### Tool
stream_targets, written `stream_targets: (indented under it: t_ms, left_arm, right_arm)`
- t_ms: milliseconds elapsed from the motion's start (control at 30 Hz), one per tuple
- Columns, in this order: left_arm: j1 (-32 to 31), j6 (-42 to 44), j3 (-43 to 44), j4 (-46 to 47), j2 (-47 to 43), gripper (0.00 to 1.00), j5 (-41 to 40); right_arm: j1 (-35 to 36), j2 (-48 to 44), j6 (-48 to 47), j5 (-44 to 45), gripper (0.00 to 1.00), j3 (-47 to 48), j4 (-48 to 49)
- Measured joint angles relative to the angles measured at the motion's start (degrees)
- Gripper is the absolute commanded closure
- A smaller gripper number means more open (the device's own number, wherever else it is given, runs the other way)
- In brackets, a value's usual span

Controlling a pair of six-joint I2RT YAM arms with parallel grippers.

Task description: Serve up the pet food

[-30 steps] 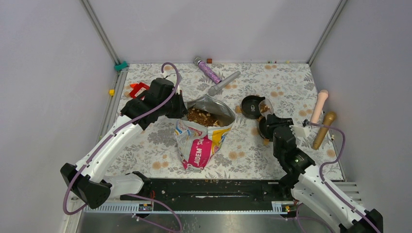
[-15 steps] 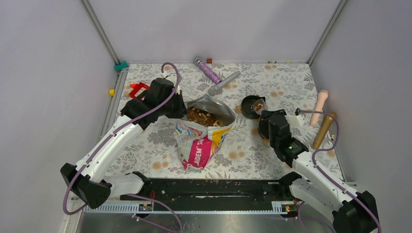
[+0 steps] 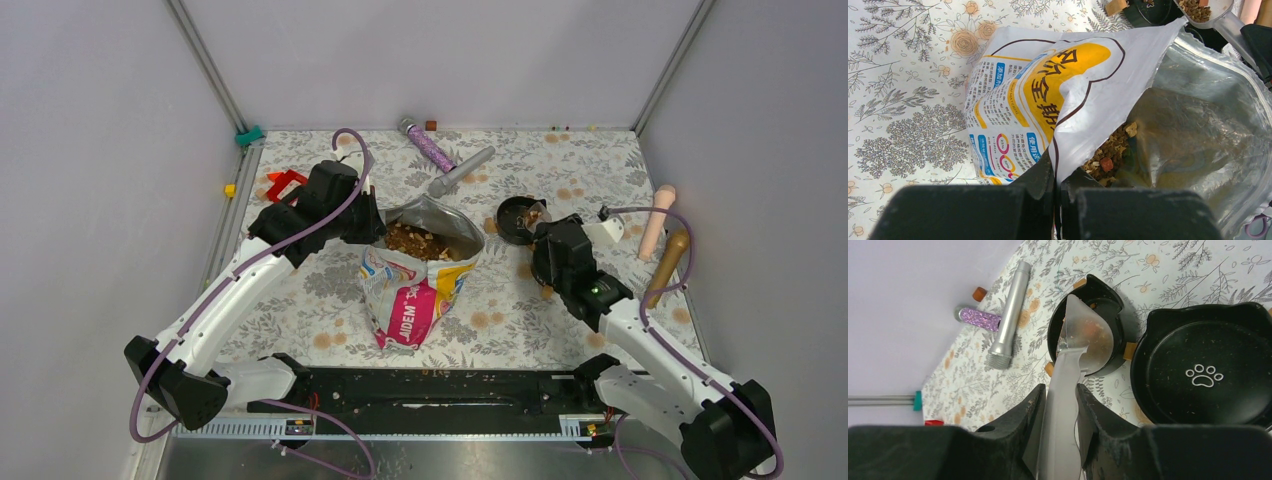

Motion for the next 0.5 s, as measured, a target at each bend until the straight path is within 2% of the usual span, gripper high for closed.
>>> stream_targets:
  t_ms: [500]
  left_arm:
    - [0.0,0.0,0.0,0.0,0.0,1.0,0.0]
  right_arm:
    - [0.0,4.6,-8.4,-1.6,1.0,7.2,-6.0]
